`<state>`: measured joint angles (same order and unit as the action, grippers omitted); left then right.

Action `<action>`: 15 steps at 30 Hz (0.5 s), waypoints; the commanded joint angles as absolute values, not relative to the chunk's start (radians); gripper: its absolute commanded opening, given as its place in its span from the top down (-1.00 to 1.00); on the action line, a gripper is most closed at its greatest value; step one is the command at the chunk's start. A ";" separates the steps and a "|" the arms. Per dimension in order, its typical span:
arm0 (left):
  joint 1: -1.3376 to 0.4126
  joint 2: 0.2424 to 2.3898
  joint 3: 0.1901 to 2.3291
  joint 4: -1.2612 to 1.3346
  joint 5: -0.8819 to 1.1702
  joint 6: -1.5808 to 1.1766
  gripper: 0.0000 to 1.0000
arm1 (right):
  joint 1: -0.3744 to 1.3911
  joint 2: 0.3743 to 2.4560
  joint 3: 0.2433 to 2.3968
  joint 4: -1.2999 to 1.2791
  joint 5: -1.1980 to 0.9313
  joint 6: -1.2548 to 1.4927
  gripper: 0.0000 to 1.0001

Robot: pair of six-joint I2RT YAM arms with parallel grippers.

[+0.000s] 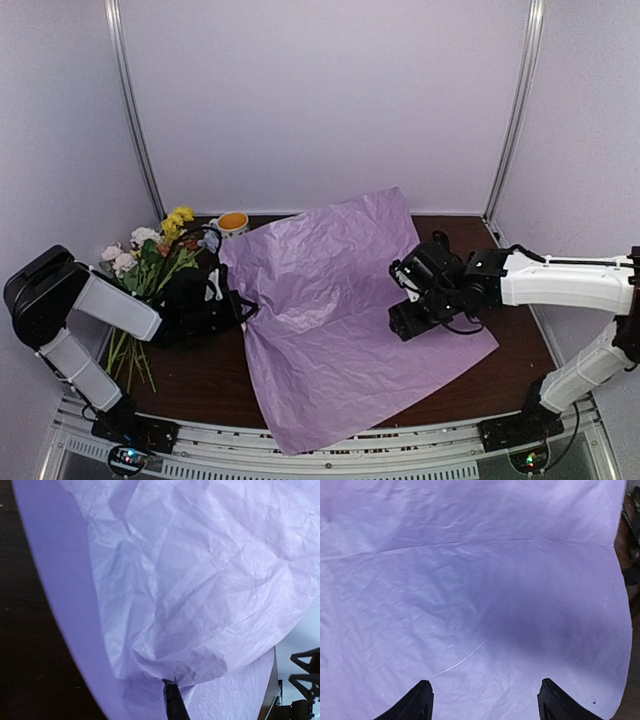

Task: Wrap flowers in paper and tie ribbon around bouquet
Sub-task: Flatten the flattened wrapping paper at the center of the board.

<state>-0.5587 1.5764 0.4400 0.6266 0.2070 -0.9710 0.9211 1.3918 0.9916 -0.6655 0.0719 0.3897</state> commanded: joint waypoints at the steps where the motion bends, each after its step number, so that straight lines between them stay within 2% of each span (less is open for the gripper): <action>1: -0.640 1.593 0.500 0.646 0.172 -0.978 1.00 | 0.844 1.471 0.940 -0.643 0.269 0.483 -0.50; 5: -0.664 1.624 0.498 0.665 0.164 -1.025 0.91 | 0.811 1.606 0.916 -0.633 0.348 0.512 -0.51; 9: -0.664 1.570 0.477 0.605 0.145 -1.024 0.40 | 0.797 1.709 0.929 -0.626 0.384 0.522 -0.51; 13: -0.677 1.438 0.482 0.425 0.075 -0.966 0.15 | 0.772 1.789 0.979 -0.640 0.408 0.487 -0.52; 15: -0.685 1.359 0.485 0.326 0.021 -0.928 0.10 | 0.760 1.818 1.013 -0.641 0.409 0.452 -0.52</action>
<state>-0.6701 1.4975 0.4812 0.4858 0.1268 -0.9958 0.7921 1.7348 0.9833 -0.6170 0.3672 0.4980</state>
